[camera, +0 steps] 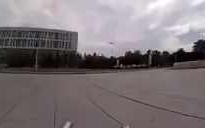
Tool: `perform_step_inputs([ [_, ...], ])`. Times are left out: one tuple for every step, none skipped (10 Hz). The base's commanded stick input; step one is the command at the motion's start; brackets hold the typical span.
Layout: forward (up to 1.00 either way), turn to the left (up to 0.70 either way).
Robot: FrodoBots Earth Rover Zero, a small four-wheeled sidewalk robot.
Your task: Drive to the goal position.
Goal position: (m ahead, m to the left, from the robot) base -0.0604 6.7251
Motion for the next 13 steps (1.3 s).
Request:
perform_step_inputs([
  [0.7,0.27],
  [0.7,0.26],
  [0.7,0.26],
  [0.7,0.26],
  [0.7,0.27],
  [0.7,0.26],
  [0.7,0.26],
  [0.7,0.26],
  [0.7,0.27],
  [0.7,0.26],
  [0.7,0.26],
  [0.7,0.26],
  [0.7,0.26],
])
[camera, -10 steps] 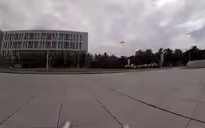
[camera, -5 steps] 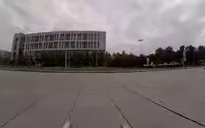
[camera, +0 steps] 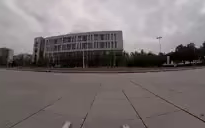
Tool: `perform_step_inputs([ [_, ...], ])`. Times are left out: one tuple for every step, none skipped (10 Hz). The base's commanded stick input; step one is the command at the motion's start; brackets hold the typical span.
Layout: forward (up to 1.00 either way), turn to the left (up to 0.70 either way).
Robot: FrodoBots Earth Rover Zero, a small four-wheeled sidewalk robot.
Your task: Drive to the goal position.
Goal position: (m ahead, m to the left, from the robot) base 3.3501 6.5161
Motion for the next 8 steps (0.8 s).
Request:
perform_step_inputs([
  [0.7,0.26],
  [0.7,0.26],
  [0.7,0.26],
  [0.7,0.26],
  [0.7,0.26],
  [0.7,0.26],
  [0.7,0.26],
  [0.7,0.26],
])
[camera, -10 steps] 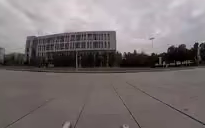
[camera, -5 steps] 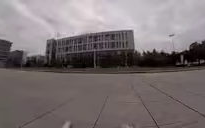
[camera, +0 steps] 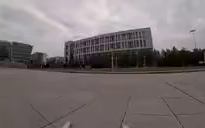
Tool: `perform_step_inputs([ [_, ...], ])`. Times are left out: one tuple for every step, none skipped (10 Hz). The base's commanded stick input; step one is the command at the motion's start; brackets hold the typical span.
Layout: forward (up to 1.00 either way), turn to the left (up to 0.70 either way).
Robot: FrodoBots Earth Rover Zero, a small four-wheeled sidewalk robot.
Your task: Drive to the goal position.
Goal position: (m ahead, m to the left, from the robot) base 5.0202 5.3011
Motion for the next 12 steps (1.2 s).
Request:
perform_step_inputs([
  [0.7,0.26],
  [0.7,0.26],
  [0.7,0.26],
  [0.7,0.26],
  [0.7,0.27],
  [0.7,0.27],
  [0.7,0.26],
  [0.7,0.26],
  [0.7,0.27],
  [0.7,0.27],
  [0.7,0.27],
  [0.7,0.26],
])
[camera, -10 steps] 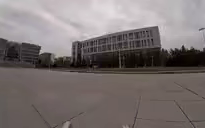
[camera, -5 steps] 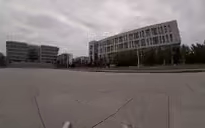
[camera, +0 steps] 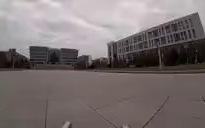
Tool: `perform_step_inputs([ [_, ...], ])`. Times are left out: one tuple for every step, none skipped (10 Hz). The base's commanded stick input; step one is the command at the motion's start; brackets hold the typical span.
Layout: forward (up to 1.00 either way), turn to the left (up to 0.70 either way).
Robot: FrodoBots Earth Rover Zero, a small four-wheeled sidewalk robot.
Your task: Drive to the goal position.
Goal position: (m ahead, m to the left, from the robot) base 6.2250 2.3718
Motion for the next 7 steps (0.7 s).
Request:
perform_step_inputs([
  [0.7,0.26],
  [0.7,0.26],
  [0.7,0.27],
  [0.7,0.27],
  [0.7,0.26],
  [0.7,0.27],
  [0.7,0.22],
])
